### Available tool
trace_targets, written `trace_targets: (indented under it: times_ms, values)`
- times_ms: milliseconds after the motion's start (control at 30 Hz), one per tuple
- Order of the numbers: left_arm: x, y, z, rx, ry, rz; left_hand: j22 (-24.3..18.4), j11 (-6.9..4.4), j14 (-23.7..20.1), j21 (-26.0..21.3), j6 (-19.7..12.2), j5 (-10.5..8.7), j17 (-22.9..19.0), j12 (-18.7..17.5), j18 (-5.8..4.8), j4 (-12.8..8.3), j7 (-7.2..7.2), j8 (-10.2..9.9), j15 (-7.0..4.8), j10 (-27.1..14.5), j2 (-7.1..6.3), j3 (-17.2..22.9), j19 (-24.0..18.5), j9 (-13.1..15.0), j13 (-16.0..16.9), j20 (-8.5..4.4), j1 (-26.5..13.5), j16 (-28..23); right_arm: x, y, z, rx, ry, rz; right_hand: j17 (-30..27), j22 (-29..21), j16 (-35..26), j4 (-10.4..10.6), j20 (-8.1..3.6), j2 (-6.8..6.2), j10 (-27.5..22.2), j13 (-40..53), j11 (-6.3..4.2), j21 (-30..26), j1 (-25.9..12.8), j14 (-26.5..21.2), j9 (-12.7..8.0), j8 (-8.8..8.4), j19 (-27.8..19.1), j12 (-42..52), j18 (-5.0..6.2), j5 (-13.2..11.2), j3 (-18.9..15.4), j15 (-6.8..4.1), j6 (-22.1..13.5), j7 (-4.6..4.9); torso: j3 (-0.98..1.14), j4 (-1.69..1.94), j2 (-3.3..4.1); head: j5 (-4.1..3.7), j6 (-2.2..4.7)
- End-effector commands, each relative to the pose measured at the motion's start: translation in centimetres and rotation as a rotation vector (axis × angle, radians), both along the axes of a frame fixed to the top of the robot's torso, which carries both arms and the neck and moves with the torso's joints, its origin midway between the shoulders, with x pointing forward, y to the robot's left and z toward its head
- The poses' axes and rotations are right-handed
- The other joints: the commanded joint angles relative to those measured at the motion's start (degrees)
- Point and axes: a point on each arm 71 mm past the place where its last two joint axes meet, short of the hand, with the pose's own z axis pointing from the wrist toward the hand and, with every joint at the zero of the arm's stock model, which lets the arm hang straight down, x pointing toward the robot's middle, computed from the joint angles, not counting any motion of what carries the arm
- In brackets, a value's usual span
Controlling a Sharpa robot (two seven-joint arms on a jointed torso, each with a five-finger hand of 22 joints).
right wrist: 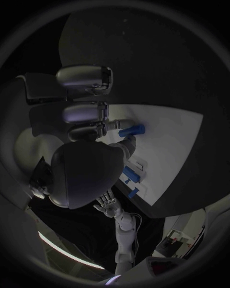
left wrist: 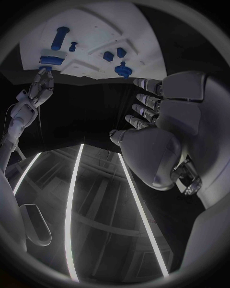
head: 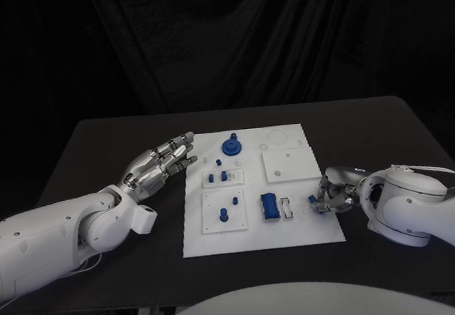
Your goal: Assemble the parts on the task board
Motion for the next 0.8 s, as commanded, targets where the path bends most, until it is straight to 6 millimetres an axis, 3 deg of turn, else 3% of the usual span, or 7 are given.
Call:
trace_targets:
  times_ms: [33,300,700,800]
  values:
    - [0.0,-0.1,0.0,-0.015,-0.001,-0.006,-0.03,0.36,0.15,0.25,-0.04,0.29,0.08,0.26,0.53,-0.29,0.38,0.23,-0.07,-0.03,0.05,0.14,0.34,0.0,0.07,-0.05,0.65,0.09,-0.4,0.3,0.1,0.184,0.09,-0.103,8.19,13.51,0.27,-1.71,0.29,0.09,6.08,15.09,0.05,0.43,-0.8,4.63,0.22,0.46,3.93,0.15,0.27,-0.45,2.43,0.18,0.34,-0.18,0.03,0.04,-0.03,-0.01,-0.01]
    - [0.0,-0.3,0.0,-0.014,0.001,-0.007,-0.04,0.35,0.14,0.25,-0.05,0.3,0.08,0.28,0.52,-0.34,0.51,0.24,-0.06,-0.02,0.05,0.21,0.34,0.0,0.08,-0.05,0.69,0.09,-0.1,1.3,2.1,0.268,0.129,-0.131,8.1,13.53,0.3,-1.49,0.21,-0.16,6.08,15.09,-0.04,0.53,-2.53,4.63,0.17,0.57,3.97,0.15,0.25,-1.79,3.25,0.1,0.34,-0.29,0.0,-0.01,-0.02,-0.14,-0.01]
    - [0.0,-0.5,0.0,-0.015,0.002,-0.011,-0.06,0.34,0.13,0.24,-0.03,0.29,0.08,0.28,0.52,-0.36,0.55,0.24,-0.06,-0.02,0.05,0.23,0.33,0.01,0.07,-0.05,0.69,0.08,0.4,2.6,1.5,0.294,0.156,-0.13,7.92,13.54,0.26,-1.04,0.19,-0.28,6.08,15.09,-0.05,0.56,-3.87,4.59,0.11,0.6,3.98,0.15,0.25,-2.16,3.56,0.09,0.32,-0.3,-0.14,0.12,-0.01,-0.19,-0.01]
    - [0.0,-0.5,0.0,-0.015,0.003,-0.012,-0.08,0.34,0.13,0.24,-0.02,0.29,0.08,0.29,0.52,-0.37,0.58,0.25,-0.06,-0.01,0.04,0.25,0.33,0.01,0.08,-0.05,0.7,0.09,0.5,2.7,1.3,0.29,0.16,-0.135,7.87,13.52,0.25,-0.98,0.19,-0.3,6.08,15.09,-0.05,0.51,-4.05,4.58,0.1,0.61,3.95,0.15,0.26,-2.18,3.59,0.08,0.33,-0.31,-0.09,0.12,0.08,-0.11,-0.01]
